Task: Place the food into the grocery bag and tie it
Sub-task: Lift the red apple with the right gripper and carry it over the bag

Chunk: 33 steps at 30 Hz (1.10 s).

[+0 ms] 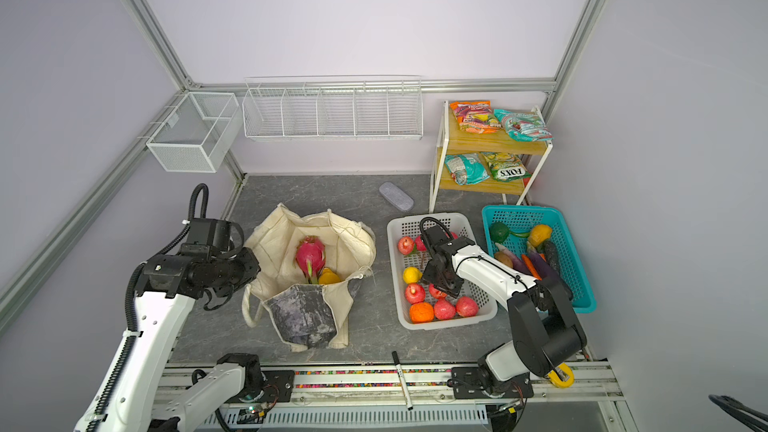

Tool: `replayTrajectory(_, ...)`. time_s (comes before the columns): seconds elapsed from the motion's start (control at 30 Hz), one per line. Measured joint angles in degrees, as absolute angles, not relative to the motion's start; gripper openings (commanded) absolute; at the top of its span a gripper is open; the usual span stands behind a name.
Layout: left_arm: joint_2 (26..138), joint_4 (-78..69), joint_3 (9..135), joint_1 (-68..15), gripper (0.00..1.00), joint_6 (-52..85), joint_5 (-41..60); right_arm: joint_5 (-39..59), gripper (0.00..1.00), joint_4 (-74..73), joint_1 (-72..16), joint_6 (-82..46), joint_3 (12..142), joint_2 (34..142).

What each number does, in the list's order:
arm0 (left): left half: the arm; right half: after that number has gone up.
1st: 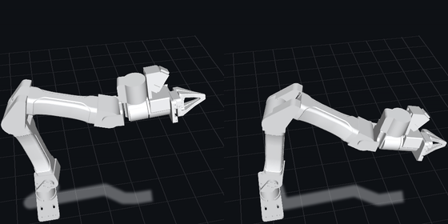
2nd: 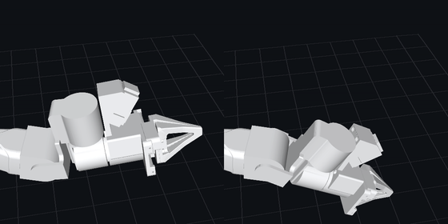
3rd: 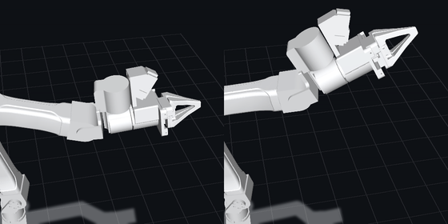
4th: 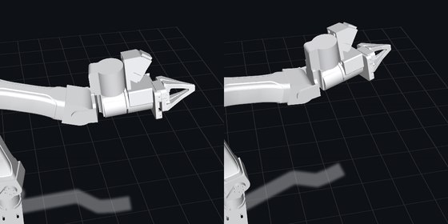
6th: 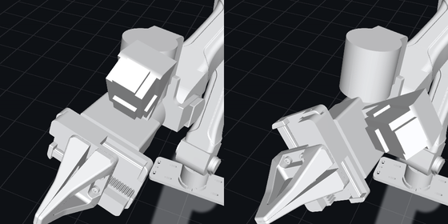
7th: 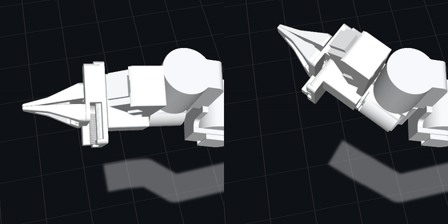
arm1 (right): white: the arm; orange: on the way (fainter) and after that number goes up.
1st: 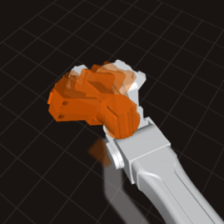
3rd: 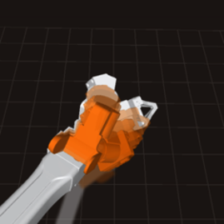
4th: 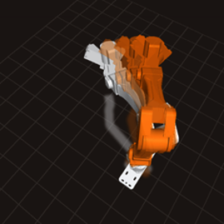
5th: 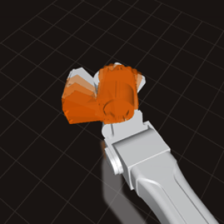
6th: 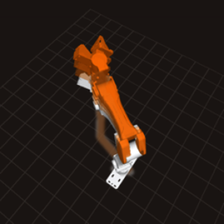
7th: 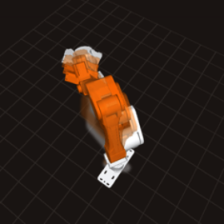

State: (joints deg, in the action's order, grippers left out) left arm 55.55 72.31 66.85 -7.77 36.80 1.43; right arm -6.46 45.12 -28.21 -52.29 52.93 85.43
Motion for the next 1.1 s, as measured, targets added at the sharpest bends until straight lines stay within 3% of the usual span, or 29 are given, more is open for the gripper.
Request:
replayTrajectory(0.3,55.94,71.94,66.87,-7.77,0.0,36.8,1.78,-8.49,0.55,47.75,-28.21,-50.17,57.56,84.73)
replayTrajectory(0.53,56.99,71.33,67.68,-7.77,0.0,36.8,3.07,-9.47,0.54,50.72,-30.39,-42.7,74.11,81.87)
replayTrajectory(0.8,58.78,70.72,70.43,-8.05,0.0,36.8,4.69,-6.07,0.54,48.21,-42.74,-27.4,96.97,83.81)
replayTrajectory(1.1,59.29,70.32,71.48,-8.43,0.0,36.77,5.04,3.42,0.53,44.66,-57.17,-14.15,106.28,94.87)
